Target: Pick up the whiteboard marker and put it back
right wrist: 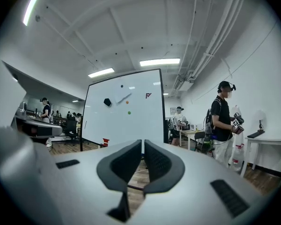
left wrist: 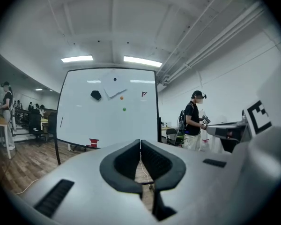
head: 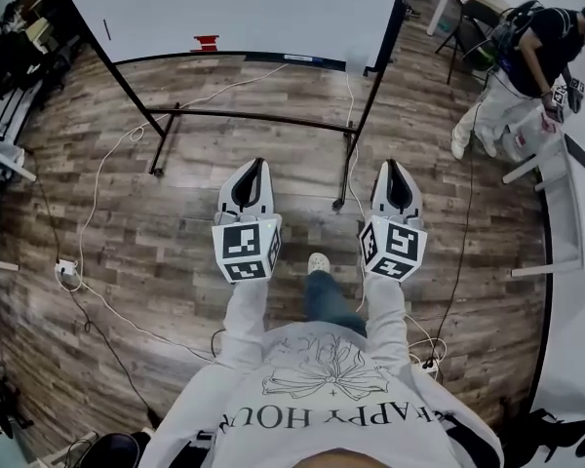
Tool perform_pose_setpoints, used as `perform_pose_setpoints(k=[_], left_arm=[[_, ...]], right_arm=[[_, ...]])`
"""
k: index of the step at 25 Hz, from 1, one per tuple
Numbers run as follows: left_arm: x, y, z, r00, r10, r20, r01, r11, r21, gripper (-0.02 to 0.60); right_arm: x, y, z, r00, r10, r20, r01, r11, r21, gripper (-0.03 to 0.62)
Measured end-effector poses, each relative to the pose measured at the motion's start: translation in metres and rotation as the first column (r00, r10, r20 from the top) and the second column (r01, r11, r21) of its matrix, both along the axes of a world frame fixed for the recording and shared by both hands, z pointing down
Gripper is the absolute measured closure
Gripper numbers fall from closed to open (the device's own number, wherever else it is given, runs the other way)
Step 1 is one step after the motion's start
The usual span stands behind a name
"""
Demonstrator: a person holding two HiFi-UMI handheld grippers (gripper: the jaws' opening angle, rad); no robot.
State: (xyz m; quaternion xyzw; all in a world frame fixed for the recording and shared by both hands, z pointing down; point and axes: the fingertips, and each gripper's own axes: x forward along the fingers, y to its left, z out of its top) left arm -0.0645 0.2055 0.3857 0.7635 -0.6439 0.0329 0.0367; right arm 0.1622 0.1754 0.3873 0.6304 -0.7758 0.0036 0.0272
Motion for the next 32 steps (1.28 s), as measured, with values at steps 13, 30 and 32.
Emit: perform_pose_setpoints(k=[13,30,32], left_arm=[[0.019,-0.161,-0.008,0.998,-0.066,0.008,0.066,0.998,0.005,0.575],[-0.02,-0.315,0.021,0.996,-0.088,0.001,0.088,0.995,-0.041,0.575],[-0.029,-0.342,0.02,0.997,-0.078,0.008,0.079,0.996,-0.038,0.575]], right_arm=[[-0.007,-0.177,-0.003,0.992,-0.119,-0.035,0.119,0.993,0.003,0.589],[-0.055,-0.335,0.028,0.983,-0.166,-0.082,0.161,0.985,-0.058,0.588],[-0.069,-0.361,0.029,0.981,-0.173,-0.089,0.168,0.984,-0.062,0.584]])
